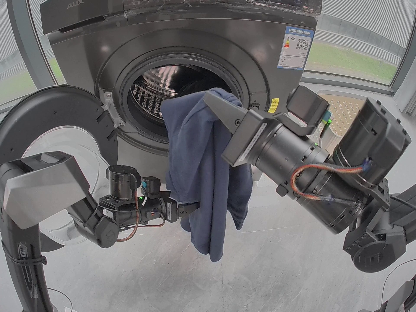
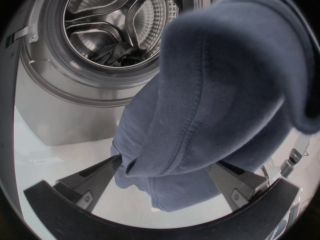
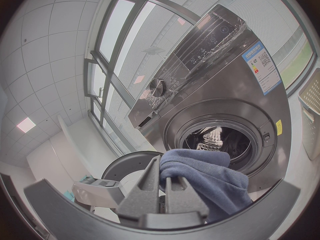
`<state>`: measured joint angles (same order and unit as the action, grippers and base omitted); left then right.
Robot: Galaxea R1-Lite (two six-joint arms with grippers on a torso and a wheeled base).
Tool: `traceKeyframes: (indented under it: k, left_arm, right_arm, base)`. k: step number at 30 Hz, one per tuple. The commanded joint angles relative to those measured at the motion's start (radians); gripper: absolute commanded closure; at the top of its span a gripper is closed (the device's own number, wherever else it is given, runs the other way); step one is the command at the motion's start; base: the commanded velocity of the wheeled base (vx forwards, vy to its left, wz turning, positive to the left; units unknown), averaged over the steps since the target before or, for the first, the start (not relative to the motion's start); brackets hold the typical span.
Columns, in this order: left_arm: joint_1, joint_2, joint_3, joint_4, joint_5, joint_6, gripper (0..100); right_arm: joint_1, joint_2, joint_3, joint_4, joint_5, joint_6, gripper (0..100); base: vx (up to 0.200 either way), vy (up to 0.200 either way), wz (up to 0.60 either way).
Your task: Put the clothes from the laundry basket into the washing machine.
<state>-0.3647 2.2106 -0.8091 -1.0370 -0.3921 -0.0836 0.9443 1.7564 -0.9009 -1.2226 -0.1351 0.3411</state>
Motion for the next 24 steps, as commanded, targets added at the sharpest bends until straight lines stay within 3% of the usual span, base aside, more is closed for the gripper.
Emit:
traceKeyframes:
  k: [1,6,17,24]
  left_arm:
    - [-0.008,0.090,-0.070,-0.029,0.012,-0.002,100]
    - [-0.010,0.113,-0.102,-0.080,0.038,-0.024,100]
    - [-0.010,0.046,-0.039,-0.184,0.038,-0.033,100]
    - [0.003,-0.117,0.163,-0.232,0.035,-0.038,100]
  right_arm:
    - [0.004,0.000,0.003,-0.003,0.000,0.001,100]
    - [0.004,-0.006,0.011,-0.003,0.000,-0.013,100]
    - [-0.007,-0.002,0.020,-0.003,0.000,-0.020,100]
    - [-0.018,-0.003,0.030,0.000,0.000,-0.022,100]
  base:
    - [0.000,0.000,0.00]
    - [0.000,0.000,0.00]
    - [0.000,0.000,0.00]
    - [0.000,0.000,0.00]
